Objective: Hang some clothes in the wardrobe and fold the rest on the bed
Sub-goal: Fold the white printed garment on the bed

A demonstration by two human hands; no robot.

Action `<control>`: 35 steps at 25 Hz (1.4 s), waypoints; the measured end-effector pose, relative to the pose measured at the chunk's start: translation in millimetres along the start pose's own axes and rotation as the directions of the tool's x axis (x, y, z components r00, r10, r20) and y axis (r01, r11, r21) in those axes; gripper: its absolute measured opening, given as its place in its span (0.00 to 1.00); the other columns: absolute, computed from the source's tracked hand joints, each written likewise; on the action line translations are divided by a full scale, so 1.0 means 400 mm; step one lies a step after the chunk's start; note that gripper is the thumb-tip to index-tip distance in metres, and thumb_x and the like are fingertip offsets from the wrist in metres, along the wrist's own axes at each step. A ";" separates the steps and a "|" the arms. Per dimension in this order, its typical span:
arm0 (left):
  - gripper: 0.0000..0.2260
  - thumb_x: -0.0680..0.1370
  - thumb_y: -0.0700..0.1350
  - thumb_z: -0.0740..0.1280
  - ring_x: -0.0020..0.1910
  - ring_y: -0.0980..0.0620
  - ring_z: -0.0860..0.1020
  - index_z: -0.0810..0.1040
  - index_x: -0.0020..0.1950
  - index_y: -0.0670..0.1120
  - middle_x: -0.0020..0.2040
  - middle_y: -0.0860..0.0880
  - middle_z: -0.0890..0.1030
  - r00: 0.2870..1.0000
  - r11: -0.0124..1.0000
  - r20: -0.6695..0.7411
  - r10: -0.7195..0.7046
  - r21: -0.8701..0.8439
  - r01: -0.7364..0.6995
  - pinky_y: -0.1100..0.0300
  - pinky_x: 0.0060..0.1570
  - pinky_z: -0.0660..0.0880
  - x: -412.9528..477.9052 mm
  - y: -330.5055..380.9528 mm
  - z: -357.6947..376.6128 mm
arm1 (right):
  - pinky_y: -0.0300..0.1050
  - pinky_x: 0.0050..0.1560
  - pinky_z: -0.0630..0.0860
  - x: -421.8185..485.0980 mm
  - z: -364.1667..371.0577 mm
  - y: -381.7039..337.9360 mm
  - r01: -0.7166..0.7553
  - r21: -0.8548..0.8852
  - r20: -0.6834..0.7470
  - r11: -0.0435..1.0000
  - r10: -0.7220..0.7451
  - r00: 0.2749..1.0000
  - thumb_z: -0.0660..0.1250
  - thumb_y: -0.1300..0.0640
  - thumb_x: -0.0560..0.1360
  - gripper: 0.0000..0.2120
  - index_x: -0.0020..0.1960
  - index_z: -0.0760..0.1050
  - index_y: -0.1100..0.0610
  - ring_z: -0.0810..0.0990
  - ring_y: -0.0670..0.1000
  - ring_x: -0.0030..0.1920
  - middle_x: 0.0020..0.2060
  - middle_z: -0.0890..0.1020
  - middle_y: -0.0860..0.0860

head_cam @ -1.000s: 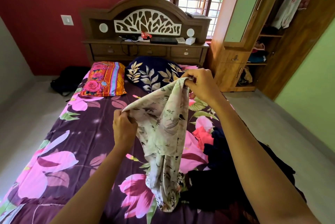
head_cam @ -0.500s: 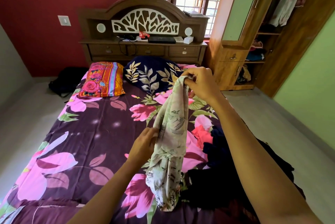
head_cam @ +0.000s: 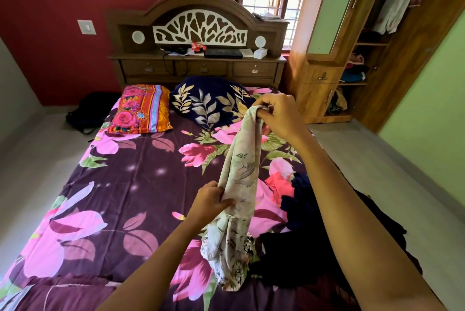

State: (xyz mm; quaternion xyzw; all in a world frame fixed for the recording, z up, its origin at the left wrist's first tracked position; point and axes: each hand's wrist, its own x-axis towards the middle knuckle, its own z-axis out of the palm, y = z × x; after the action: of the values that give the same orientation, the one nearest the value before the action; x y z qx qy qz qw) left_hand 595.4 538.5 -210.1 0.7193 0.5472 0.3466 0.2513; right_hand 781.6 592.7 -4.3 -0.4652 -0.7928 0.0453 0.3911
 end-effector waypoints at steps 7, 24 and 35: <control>0.04 0.69 0.30 0.69 0.31 0.51 0.71 0.77 0.35 0.32 0.31 0.35 0.78 0.934 0.981 -0.348 -0.077 0.139 0.133 0.59 0.33 0.61 0.078 -0.031 -0.281 | 0.33 0.45 0.68 -0.069 -0.089 0.132 0.021 -0.285 0.381 0.958 0.093 0.920 0.72 0.66 0.71 0.12 0.54 0.81 0.64 0.79 0.47 0.43 0.47 0.84 0.58; 0.15 0.70 0.36 0.58 0.44 0.48 0.77 0.84 0.45 0.38 0.45 0.39 0.80 0.782 0.825 -0.301 0.546 0.355 -0.439 0.66 0.45 0.70 0.237 0.335 -0.440 | 0.43 0.47 0.78 -0.009 0.085 -0.065 0.011 0.203 0.221 0.979 -0.057 0.974 0.73 0.49 0.70 0.27 0.65 0.72 0.57 0.80 0.49 0.46 0.50 0.81 0.54; 0.16 0.68 0.27 0.58 0.44 0.50 0.76 0.84 0.43 0.38 0.44 0.39 0.79 0.725 0.833 -0.420 0.545 0.367 -0.413 0.77 0.45 0.69 0.173 0.334 -0.531 | 0.43 0.22 0.74 -0.093 0.227 -0.042 0.368 0.034 0.093 0.929 -0.370 0.924 0.68 0.73 0.68 0.34 0.66 0.56 0.52 0.76 0.57 0.24 0.49 0.78 0.66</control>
State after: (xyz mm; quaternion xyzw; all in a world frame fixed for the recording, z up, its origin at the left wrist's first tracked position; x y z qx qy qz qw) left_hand 524.1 564.7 38.9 0.7445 0.4258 0.5057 -0.0930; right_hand 719.6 581.0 -81.1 -0.3018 -0.8839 -0.0001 0.3572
